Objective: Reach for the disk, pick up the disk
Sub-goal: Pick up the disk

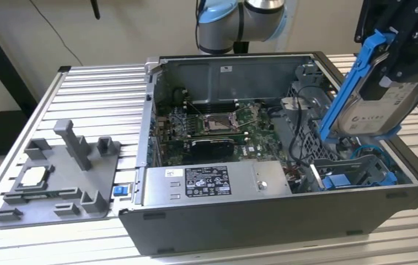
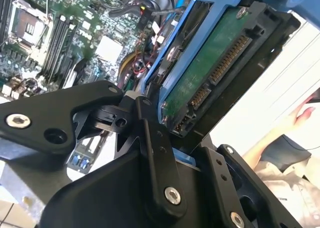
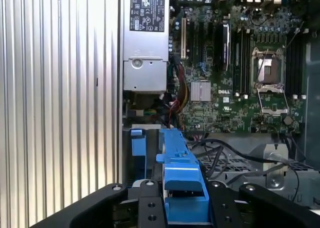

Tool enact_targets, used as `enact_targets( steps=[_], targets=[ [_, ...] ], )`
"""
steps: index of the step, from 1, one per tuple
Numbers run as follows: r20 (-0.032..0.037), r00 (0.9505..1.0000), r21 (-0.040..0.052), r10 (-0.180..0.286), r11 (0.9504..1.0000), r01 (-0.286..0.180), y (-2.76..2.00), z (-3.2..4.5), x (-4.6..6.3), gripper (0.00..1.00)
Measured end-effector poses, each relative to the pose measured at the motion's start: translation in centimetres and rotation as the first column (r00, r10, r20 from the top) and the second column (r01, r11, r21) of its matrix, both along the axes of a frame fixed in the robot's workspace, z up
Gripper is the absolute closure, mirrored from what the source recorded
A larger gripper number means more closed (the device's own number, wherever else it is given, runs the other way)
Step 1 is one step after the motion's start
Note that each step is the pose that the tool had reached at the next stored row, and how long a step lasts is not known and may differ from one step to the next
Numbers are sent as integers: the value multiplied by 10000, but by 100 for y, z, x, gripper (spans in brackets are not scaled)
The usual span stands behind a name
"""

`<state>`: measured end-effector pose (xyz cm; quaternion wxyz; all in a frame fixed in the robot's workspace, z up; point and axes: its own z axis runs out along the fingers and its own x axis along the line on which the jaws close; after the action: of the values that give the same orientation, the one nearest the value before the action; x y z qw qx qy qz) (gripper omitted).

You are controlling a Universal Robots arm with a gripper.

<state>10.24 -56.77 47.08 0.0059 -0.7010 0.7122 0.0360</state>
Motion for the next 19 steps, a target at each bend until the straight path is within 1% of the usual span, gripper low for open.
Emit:
enact_targets(
  steps=[12,19],
  targets=[
    [0,10000,0,-5,10000,5,-1,-213,48,100],
    [0,10000,0,-4,10000,4,-1,-224,49,100]
  ],
)
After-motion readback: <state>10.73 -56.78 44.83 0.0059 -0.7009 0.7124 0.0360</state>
